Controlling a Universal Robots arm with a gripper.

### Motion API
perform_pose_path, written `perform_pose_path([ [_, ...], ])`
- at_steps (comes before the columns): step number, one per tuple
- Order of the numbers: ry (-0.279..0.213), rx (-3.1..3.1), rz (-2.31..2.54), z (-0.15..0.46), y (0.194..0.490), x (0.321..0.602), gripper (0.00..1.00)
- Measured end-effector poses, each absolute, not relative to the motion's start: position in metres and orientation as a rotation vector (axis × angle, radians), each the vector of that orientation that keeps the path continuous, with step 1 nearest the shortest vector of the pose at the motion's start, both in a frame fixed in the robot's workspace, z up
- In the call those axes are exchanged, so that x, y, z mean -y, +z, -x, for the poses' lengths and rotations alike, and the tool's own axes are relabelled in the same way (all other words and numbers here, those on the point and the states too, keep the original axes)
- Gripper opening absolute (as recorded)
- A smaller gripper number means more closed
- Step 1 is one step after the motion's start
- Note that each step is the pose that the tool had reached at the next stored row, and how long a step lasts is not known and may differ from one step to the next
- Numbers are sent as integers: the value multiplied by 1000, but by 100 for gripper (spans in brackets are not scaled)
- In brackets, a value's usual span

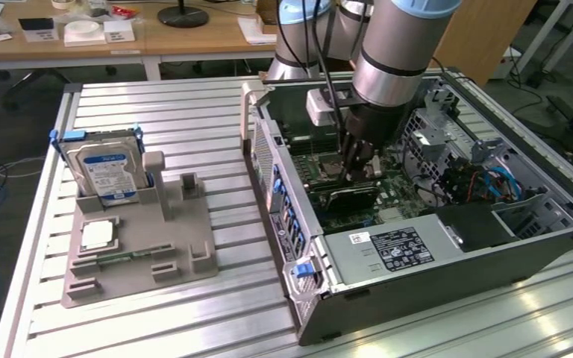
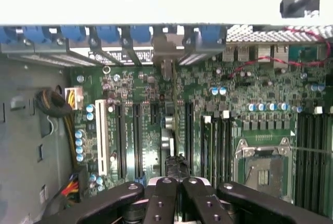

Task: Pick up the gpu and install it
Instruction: 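Press down on the gpu until it lock into place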

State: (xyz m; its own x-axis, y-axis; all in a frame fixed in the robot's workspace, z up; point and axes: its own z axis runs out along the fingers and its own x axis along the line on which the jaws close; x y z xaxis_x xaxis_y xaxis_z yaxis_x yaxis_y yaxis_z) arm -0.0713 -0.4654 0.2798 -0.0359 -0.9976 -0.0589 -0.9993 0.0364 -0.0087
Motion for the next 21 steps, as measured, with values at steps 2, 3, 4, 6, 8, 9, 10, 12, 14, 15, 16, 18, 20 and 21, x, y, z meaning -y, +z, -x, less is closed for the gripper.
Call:
perform_pose_path([
  [2, 56, -2224, 2153, 74, 279, 465, 10],
  [3, 58, -2222, 2156, 76, 278, 465, 10],
  [4, 58, -2220, 2159, 77, 278, 465, 10],
  [6, 58, -2216, 2165, 81, 278, 465, 10],
  [8, 58, -2213, 2167, 83, 279, 465, 10],
  [9, 58, -2212, 2168, 84, 281, 465, 10],
  [10, 58, -2212, 2169, 85, 282, 465, 10],
  [12, 58, -2211, 2170, 87, 283, 465, 10],
  [14, 58, -2210, 2170, 90, 284, 466, 10],
  [15, 58, -2210, 2171, 92, 284, 467, 10],
  [16, 58, -2209, 2171, 93, 284, 467, 10],
  [18, 58, -2208, 2172, 96, 284, 468, 10],
  [20, 58, -2207, 2173, 97, 284, 470, 10],
  [21, 58, -2206, 2174, 98, 284, 471, 10],
])
